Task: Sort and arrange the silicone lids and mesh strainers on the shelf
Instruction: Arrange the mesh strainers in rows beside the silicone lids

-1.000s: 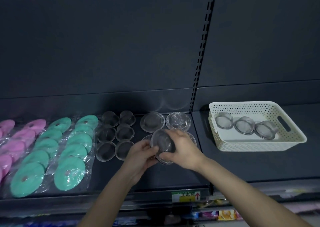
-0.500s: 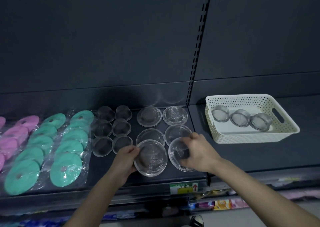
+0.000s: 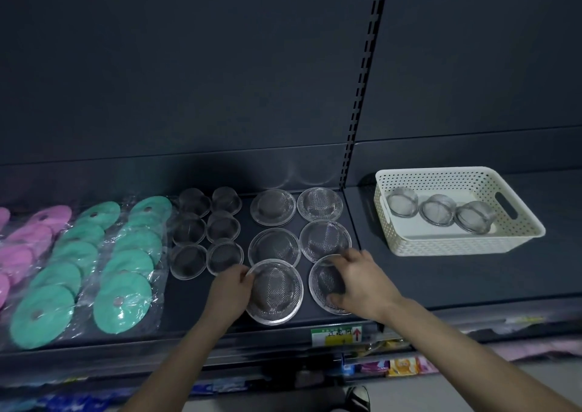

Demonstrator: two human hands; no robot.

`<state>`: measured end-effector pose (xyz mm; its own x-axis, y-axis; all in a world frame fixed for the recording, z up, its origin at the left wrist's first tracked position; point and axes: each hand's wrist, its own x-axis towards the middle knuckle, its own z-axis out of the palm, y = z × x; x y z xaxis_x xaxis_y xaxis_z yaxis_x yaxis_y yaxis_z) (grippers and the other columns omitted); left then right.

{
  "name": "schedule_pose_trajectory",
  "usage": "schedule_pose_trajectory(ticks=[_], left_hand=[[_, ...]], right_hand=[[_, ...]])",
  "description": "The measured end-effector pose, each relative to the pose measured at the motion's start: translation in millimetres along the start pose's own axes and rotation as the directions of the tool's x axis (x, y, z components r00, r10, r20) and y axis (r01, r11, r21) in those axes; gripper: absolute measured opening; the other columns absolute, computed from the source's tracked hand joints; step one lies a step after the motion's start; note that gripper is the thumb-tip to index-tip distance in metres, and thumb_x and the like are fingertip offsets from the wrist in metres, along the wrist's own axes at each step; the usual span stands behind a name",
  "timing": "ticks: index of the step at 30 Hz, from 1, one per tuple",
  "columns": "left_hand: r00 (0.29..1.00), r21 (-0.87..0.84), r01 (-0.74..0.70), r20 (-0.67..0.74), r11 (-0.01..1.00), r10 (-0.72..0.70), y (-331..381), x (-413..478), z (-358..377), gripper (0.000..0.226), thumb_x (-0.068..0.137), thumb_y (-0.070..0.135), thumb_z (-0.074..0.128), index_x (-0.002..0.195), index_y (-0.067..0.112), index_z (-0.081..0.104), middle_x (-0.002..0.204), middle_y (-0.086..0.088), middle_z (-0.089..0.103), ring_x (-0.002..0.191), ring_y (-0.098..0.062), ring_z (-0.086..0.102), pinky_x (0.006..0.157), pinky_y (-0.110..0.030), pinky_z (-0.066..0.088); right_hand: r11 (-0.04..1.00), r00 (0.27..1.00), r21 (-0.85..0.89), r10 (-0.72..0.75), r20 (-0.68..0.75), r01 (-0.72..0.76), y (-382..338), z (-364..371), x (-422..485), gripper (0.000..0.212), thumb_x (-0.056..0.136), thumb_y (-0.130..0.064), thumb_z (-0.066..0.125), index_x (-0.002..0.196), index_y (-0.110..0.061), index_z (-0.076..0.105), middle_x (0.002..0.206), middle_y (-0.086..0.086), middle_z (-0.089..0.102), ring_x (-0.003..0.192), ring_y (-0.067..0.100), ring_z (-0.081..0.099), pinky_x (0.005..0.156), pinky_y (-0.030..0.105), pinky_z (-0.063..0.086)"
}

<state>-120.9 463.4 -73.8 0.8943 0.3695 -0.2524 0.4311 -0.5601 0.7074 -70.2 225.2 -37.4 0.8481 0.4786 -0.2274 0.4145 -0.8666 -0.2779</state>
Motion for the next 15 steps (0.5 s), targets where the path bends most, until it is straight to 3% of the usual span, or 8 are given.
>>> schedule_pose_trajectory(ticks=[1, 3, 7, 11, 15], left_hand=[[1.000, 0.068, -0.028, -0.005, 0.997, 0.029, -0.4, 0.3, 0.1, 0.020, 0.094, 0.026, 0.056, 0.086, 0.011, 0.067, 0.078, -0.002, 0.069, 0.069, -0.013, 0.059, 0.058, -0.016, 0.039], [0.999, 0.142, -0.045, -0.005, 0.989, 0.046, -0.2, 0.2, -0.2, 0.021, 0.093, 0.025, 0.056, 0.088, 0.009, 0.069, 0.080, -0.001, 0.069, 0.070, -0.013, 0.059, 0.055, -0.019, 0.038], [0.997, 0.212, -0.075, -0.018, 0.974, 0.081, 0.7, 1.8, -2.7, 0.017, 0.092, 0.022, 0.057, 0.089, 0.009, 0.067, 0.085, -0.005, 0.070, 0.078, -0.020, 0.062, 0.066, -0.027, 0.042], [0.963, 0.172, -0.264, -0.010, 0.949, 0.270, 7.3, -1.4, 0.2, 0.020, 0.087, 0.029, 0.061, 0.098, 0.012, 0.063, 0.094, -0.002, 0.062, 0.092, -0.020, 0.060, 0.078, -0.031, 0.045], [0.917, 0.253, -0.373, 0.249, 0.893, 0.313, 12.0, -8.6, 5.0, 0.068, 0.067, 0.047, 0.075, 0.127, 0.024, 0.051, 0.118, 0.008, 0.046, 0.114, -0.010, 0.043, 0.098, -0.026, 0.037]], right_hand=[[1.000, 1.000, -0.006, -0.001, 0.009, 0.001, 0.2, 0.8, 0.4, 0.073, 0.076, -0.043, 0.069, 0.140, -0.024, 0.039, 0.140, 0.003, 0.040, 0.123, 0.026, 0.035, 0.106, 0.034, 0.036], [1.000, 1.000, -0.011, -0.004, 0.024, 0.004, 1.5, 2.6, 0.9, 0.076, 0.076, -0.043, 0.070, 0.141, -0.021, 0.038, 0.143, 0.004, 0.038, 0.125, 0.027, 0.034, 0.108, 0.035, 0.035], [1.000, 1.000, -0.005, -0.007, 0.031, 0.008, 4.2, 4.4, 1.7, 0.077, 0.076, -0.045, 0.070, 0.142, -0.022, 0.037, 0.143, 0.004, 0.037, 0.126, 0.026, 0.033, 0.108, 0.034, 0.034], [1.000, 0.999, 0.003, -0.002, 0.032, 0.002, 5.9, 7.1, 3.5, 0.077, 0.075, -0.046, 0.070, 0.141, -0.024, 0.038, 0.140, 0.003, 0.038, 0.125, 0.026, 0.034, 0.107, 0.035, 0.035], [1.000, 1.000, 0.014, 0.001, 0.030, -0.001, 7.5, 8.1, 4.6, 0.077, 0.075, -0.045, 0.071, 0.141, -0.024, 0.038, 0.141, 0.003, 0.037, 0.126, 0.026, 0.033, 0.108, 0.034, 0.034]])
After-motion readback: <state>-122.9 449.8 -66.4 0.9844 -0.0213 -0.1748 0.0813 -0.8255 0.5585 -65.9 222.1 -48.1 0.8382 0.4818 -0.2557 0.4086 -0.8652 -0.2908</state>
